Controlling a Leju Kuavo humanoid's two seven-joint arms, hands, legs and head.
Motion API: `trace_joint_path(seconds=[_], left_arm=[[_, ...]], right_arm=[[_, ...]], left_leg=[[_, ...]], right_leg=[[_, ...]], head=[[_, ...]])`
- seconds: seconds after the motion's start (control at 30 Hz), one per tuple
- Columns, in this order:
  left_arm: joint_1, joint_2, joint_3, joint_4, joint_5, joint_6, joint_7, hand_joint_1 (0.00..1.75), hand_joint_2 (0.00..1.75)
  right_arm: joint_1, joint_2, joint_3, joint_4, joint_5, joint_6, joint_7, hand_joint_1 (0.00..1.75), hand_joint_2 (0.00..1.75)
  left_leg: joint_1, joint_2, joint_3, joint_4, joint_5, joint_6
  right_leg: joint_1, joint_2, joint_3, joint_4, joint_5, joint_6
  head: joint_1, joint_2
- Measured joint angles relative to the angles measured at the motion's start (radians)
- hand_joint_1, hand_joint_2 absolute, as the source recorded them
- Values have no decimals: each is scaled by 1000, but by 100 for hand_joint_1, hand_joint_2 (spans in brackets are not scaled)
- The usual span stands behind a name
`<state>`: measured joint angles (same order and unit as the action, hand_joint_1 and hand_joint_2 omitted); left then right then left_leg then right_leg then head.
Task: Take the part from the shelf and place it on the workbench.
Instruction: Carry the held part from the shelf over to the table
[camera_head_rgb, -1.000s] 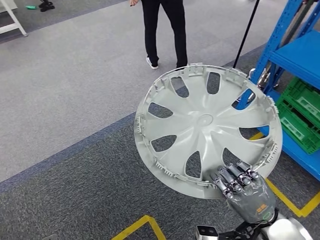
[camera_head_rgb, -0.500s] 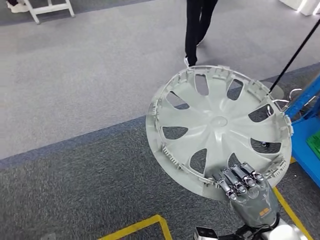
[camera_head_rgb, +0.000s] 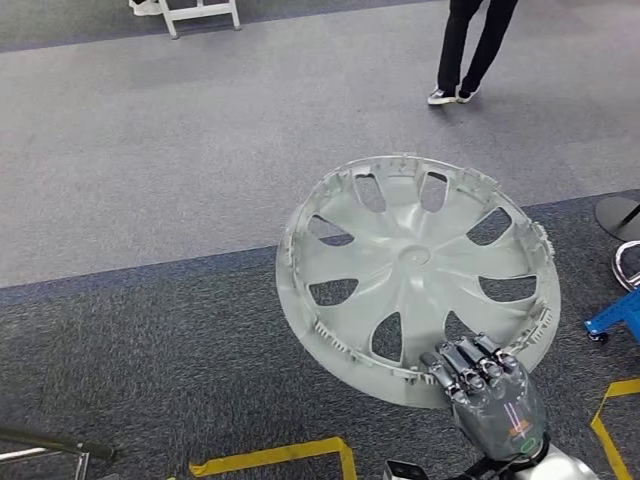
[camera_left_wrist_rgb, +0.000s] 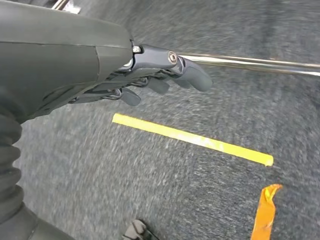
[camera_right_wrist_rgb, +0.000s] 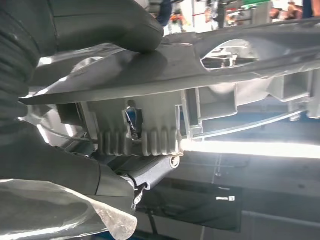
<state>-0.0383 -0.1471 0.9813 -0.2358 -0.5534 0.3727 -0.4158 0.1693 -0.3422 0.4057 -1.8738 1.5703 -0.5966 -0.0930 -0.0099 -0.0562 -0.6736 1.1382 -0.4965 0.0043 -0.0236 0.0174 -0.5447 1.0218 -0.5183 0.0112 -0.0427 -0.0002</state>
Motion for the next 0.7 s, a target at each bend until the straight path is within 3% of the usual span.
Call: trace_joint_path(seconds=[0.03,0.07,0.13,0.2,0.23,0.27,0.33,0.4,0.43,0.47,0.53,0.6,0.63,0.67,0.7], left_arm=[[-2,-1,0,0,0,0,0,0,175],[-3,-2,1,0,0,0,0,0,175],[-1,-3,2,0,-1,0,0,0,175],[1,-3,3,0,-1,1,2,0,175],[0,-3,4,0,-1,2,3,0,175],[-1,-3,5,0,-2,3,4,0,175],[-4,-4,8,0,-2,3,4,0,175],[-3,-4,9,0,-2,4,5,0,175],[-1,-4,10,-1,-2,4,5,0,175],[1,-4,10,-1,-2,4,5,0,175],[-1,-3,11,-1,-3,4,5,0,175],[-3,-3,11,-2,-6,3,5,0,175],[-3,-3,11,-2,-8,2,5,0,175],[-3,-4,11,-2,-11,0,5,0,175],[-3,-4,11,-2,-13,-1,5,0,175]], right_arm=[[1,0,1,0,0,0,1,175,175],[1,0,2,0,0,0,3,175,175],[0,0,4,1,0,0,6,175,175],[0,0,5,2,0,0,7,175,175],[0,0,5,2,0,0,7,175,175],[0,0,6,2,0,0,7,175,175],[-2,0,8,2,0,0,7,175,175],[-5,0,11,3,0,0,6,175,175],[-7,0,12,3,0,0,6,175,175],[-9,0,13,3,0,0,7,175,175],[-11,0,14,3,-1,0,7,175,175],[-11,0,15,4,0,0,7,175,175],[-11,0,16,4,0,0,7,175,175],[-11,0,17,5,0,0,7,175,175],[-10,0,18,5,0,0,7,175,175]], left_leg=[[2,26,-30,64,-31,-5],[5,37,-60,127,-55,-9],[11,45,-85,179,-59,-14],[13,61,-38,87,0,-13],[10,85,-4,21,25,-11],[4,107,24,-36,42,-5],[-7,131,44,-83,43,7],[-9,111,46,-92,43,21],[-8,99,49,-97,44,26],[-5,87,54,-102,46,32],[0,64,60,-108,47,40],[0,36,61,-108,46,45],[-1,21,63,-107,46,46],[-2,5,64,-107,45,46],[-2,-10,67,-107,45,45]], right_leg=[[2,-16,3,-1,-3,-3],[3,-31,5,-1,-5,-5],[3,-60,9,0,-10,-5],[3,-84,16,0,-16,-1],[4,-95,21,0,-20,3],[6,-105,24,0,-25,9],[11,-125,30,-1,-32,20],[11,-143,38,-7,-37,29],[9,-133,41,-8,-41,34],[6,-107,37,2,-50,38],[4,-41,-9,87,-92,39],[5,-19,-91,222,-136,37],[5,-18,-122,261,-135,35],[5,-17,-133,260,-113,34],[5,-11,-125,221,-74,31]], head=[[-2,0],[-1,0],[-2,0],[-2,0],[-2,0],[-2,0],[-1,0],[-2,0],[-1,0],[-1,0],[5,0],[10,0],[10,0],[10,0],[10,0]])
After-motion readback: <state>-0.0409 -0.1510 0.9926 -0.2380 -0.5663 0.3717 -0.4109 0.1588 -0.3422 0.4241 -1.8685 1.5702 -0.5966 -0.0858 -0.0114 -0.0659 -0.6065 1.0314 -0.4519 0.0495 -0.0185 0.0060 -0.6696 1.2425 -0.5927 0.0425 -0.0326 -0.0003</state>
